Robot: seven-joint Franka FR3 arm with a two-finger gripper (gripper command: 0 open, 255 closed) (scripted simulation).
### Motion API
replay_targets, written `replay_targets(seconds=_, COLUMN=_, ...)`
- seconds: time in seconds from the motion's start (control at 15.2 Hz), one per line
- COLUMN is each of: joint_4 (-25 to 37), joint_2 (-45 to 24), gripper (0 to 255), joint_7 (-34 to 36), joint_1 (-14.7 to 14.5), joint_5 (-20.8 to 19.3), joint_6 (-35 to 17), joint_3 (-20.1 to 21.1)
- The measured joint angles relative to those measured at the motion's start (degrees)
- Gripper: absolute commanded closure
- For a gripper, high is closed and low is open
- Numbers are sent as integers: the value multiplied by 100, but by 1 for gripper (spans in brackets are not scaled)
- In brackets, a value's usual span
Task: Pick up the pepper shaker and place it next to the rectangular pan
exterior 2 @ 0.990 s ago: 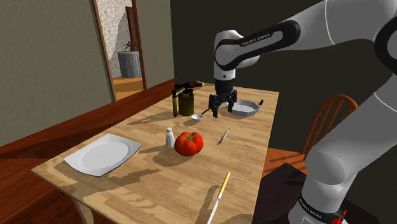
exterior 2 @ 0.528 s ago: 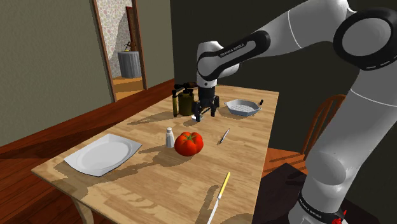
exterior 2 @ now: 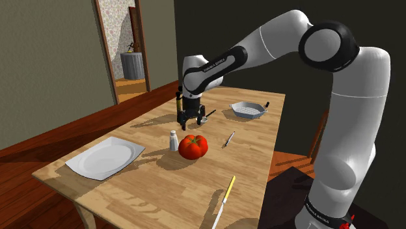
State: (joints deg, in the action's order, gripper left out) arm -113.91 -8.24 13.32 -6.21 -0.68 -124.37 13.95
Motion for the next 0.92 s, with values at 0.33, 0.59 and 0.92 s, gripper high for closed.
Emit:
replay_targets(seconds=0.33, joint_4=951, joint_2=-975, gripper=0, joint_7=242, joint_1=-206, joint_5=-304, joint_6=-165, joint_3=18)
replay_targets(seconds=0.59, joint_4=1721, joint_2=-1697, gripper=0, joint_7=368, joint_1=-378, joint_5=-502, joint_6=-196, joint_3=-13)
replay_targets(seconds=0.92, joint_4=1736, joint_2=-1968, gripper=0, joint_7=424, joint_1=-431, joint_5=-579, joint_6=-458, joint_3=-46)
